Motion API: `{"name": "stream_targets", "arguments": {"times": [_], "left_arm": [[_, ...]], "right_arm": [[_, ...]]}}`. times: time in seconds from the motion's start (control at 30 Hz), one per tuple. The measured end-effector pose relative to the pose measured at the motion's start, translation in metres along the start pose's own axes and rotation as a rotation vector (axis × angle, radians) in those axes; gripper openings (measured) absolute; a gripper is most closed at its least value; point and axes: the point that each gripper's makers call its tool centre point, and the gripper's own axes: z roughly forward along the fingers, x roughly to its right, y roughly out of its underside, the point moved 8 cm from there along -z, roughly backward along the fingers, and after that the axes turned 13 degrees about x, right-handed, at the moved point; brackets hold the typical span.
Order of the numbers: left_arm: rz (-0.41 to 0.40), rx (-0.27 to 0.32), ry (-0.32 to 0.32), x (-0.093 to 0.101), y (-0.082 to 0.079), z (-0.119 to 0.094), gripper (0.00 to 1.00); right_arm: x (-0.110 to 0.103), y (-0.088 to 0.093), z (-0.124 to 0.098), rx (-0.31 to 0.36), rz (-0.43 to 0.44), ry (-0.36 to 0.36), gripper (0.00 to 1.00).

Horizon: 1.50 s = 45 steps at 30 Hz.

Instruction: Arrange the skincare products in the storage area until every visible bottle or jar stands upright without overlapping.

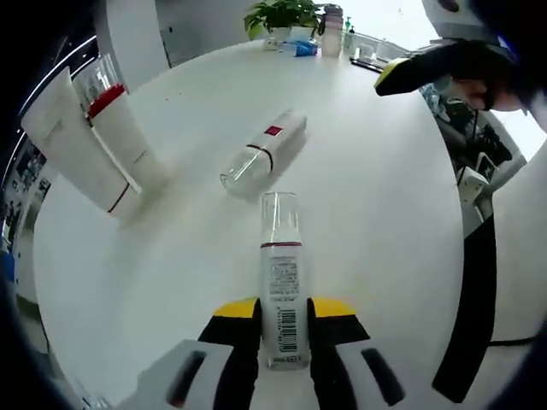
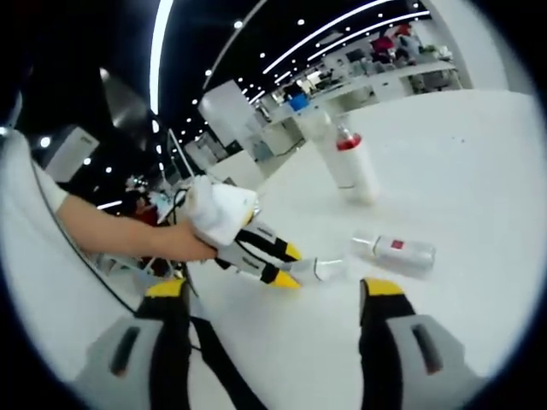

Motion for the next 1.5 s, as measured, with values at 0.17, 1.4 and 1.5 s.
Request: {"name": "stream_targets", "arguments": {"times": [0.17,1.4,1.5], "left_arm": [[-0.009,-0.005,0.007,0.001,0.000,0.000,0.19],[-0.522,0.376,-0.044,-0.017,0.011,-0.070,0.18],[-0.553,0.418,-0.047,-0.020,0.011,-0.076,0.18]], "right_arm": [[-0.001,0.001,0.002,-0.004,0.005,-0.007,0.79],[0.001,-0.012,0.051,0.010,0.067,-0.096,0.77],[-0.001,-0.012,0.054,0.009,0.068,-0.099,0.77]]}}
